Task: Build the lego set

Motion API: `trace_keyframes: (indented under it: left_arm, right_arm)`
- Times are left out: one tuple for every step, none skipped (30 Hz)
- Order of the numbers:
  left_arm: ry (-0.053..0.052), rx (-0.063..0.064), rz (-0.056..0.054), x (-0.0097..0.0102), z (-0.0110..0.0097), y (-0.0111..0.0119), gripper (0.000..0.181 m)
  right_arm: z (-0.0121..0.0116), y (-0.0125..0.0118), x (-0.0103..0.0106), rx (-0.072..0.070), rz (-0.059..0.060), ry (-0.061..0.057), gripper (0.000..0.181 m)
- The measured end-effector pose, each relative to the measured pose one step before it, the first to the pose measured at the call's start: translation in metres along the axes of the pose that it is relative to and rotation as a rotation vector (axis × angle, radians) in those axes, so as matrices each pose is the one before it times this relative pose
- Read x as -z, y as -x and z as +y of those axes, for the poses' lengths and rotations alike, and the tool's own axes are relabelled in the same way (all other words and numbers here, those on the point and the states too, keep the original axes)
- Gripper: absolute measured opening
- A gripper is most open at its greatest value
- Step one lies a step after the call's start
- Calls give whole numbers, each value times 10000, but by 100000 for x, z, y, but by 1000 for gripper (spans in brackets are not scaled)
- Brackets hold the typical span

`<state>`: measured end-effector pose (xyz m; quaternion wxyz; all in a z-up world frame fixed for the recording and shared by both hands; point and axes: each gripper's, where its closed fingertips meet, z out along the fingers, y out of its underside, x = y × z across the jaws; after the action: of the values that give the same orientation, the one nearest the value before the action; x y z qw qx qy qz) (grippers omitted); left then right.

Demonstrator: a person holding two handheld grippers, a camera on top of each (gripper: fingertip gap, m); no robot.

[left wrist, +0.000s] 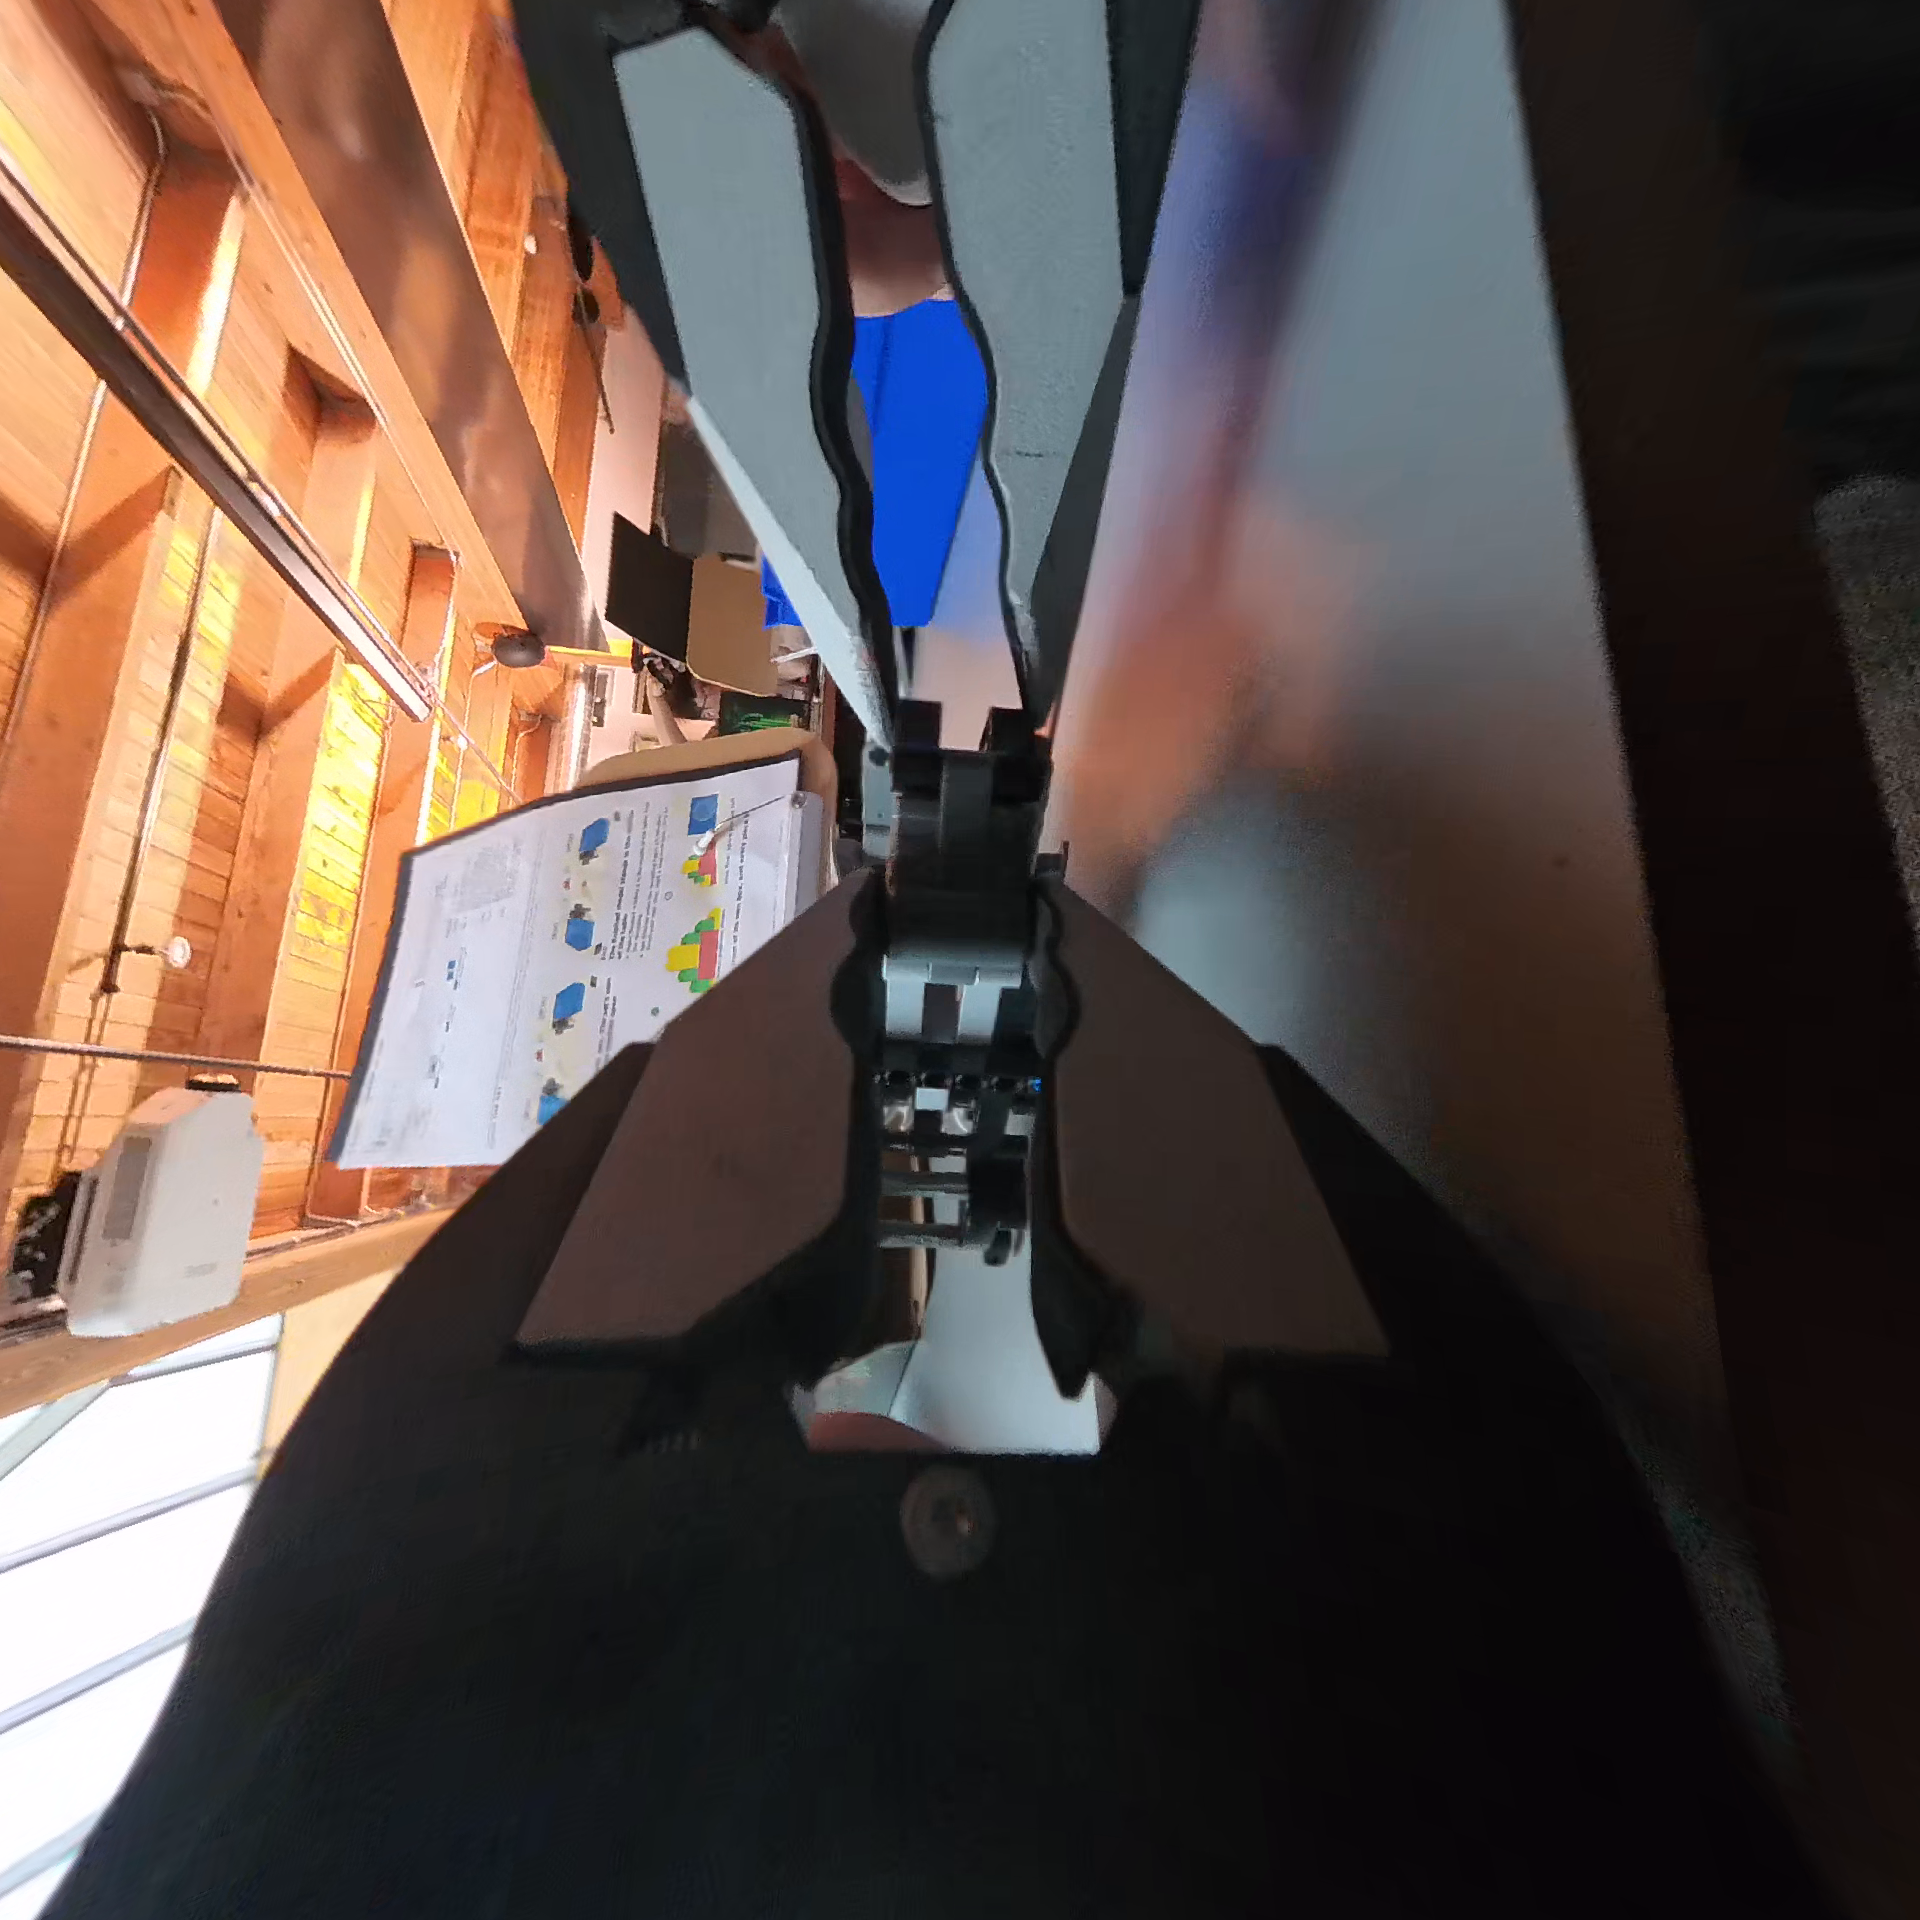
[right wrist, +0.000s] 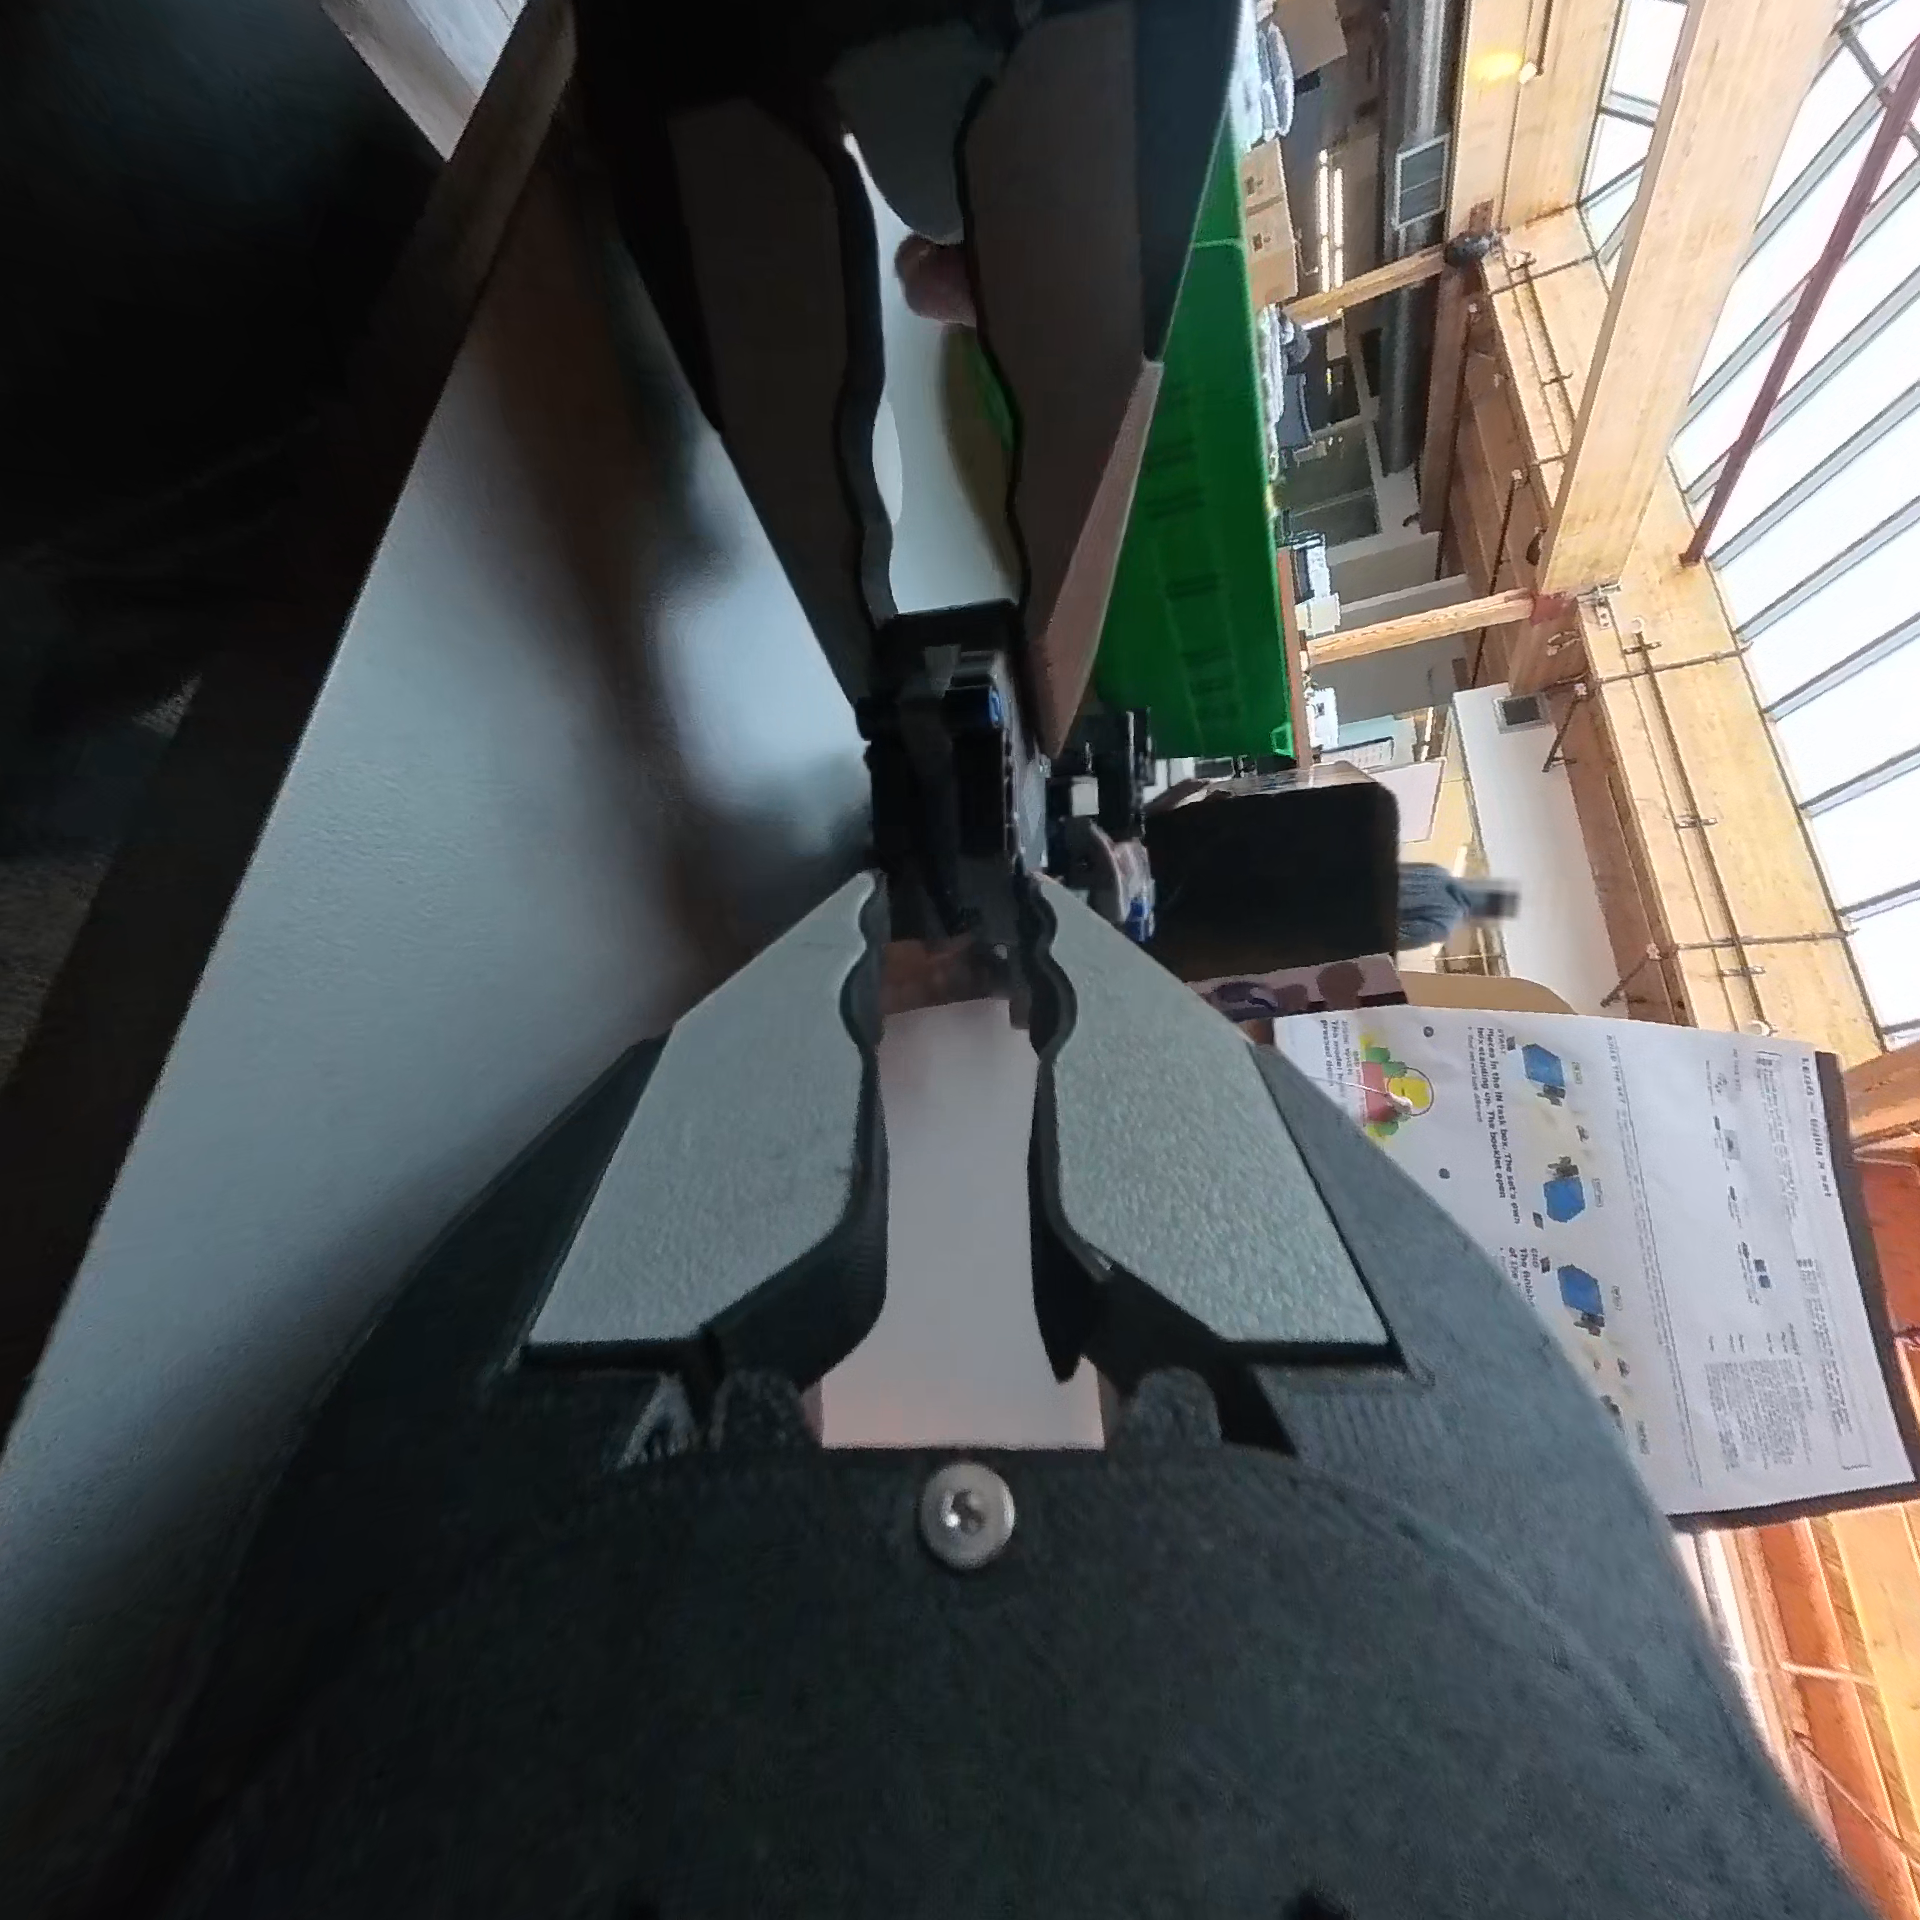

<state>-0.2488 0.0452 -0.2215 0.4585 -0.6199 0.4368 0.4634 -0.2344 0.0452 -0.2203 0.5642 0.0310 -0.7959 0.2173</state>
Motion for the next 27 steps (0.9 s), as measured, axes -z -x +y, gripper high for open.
trace_keyframes:
  left_arm:
    - [-14, 328, -95, -20, 2, 462, 24]
    - [-52, 469, -75, -56, -86, 572, 25]
    - [-81, 561, -90, -91, -196, 710, 24]
    - [-64, 520, -125, -98, -219, 825, 25]
    - [-103, 499, -75, -37, -304, 834, 25]
    - [-204, 695, -16, 50, -380, 880, 25]
    - [-232, 867, -25, 121, -341, 1012, 25]
    - [-137, 872, -15, 72, -163, 1006, 25]
    - [-79, 808, 18, 76, -104, 939, 25]
    - [-118, 672, -4, 127, -204, 893, 25]
    - [-161, 645, -8, 133, -294, 847, 26]
    - [-103, 810, 97, 60, -219, 695, 26]
    - [-151, 897, -13, 47, -298, 834, 26]
    - [-177, 1013, 38, -29, -284, 789, 25]
    - [-51, 1162, 173, -113, -114, 643, 25]
    - [-20, 1052, 97, -107, -91, 666, 25]
    - [40, 851, 184, -105, 63, 420, 25]
    - [-86, 624, 152, -84, -3, 304, 25]
    - [-187, 415, 74, -4, -99, 261, 25]
    - [-145, 247, -55, 17, -47, 342, 25]
    - [-89, 182, 33, 14, -29, 168, 25]
    - [-17, 176, 130, -5, -4, 6, 25]
    - [23, 119, -18, 21, -7, 169, 25]
    - [22, 91, -57, 20, -1, 223, 25]
    - [-3, 126, 28, 13, 0, 114, 25]
    - [-23, 115, 2, 20, -12, 158, 25]
    - [-35, 82, -51, 32, -10, 237, 25]
  right_arm:
    - [-48, -612, 194, -101, 288, -45, 22]
    - [-57, -653, 264, -234, 267, -91, 22]
    - [-117, -653, 283, -381, 206, -160, 21]
    - [-124, -785, 340, -474, 220, -190, 20]
    - [-23, -1011, 382, -520, 326, -150, 18]
    - [61, -1247, 402, -582, 421, -130, 16]
    - [13, -1264, 416, -686, 392, -220, 14]
    - [-112, -1139, 466, -767, 287, -345, 11]
    - [-91, -998, 529, -732, 227, -408, 5]
    - [-24, -985, 510, -643, 298, -421, 6]
    - [-26, -1054, 483, -560, 392, -402, 7]
    - [27, -867, 360, -509, 268, -268, 6]
    - [232, -421, 186, -561, -48, -19, 2]
    - [417, -232, 28, -643, -166, 172, 1]
    - [501, -213, -71, -609, -133, 240, 3]
    - [546, 21, -127, -513, -243, 249, 8]
    - [684, 176, -207, -499, -316, 299, 8]
    - [893, 118, -327, -517, -274, 442, 11]
    - [920, 173, -369, -477, -307, 514, 20]
    - [714, 289, -339, -411, -367, 408, 26]
    - [437, 119, -272, -352, -240, 276, 27]
    - [241, -38, -166, -264, -117, 169, 29]
    - [145, 35, -105, -177, -135, 87, 31]
    - [147, 11, -80, -171, -110, 85, 30]
    - [220, -86, -108, -185, -65, 139, 31]
    - [301, -16, -187, -152, -108, 207, 36]
    - [346, 48, -272, -126, -142, 268, 41]
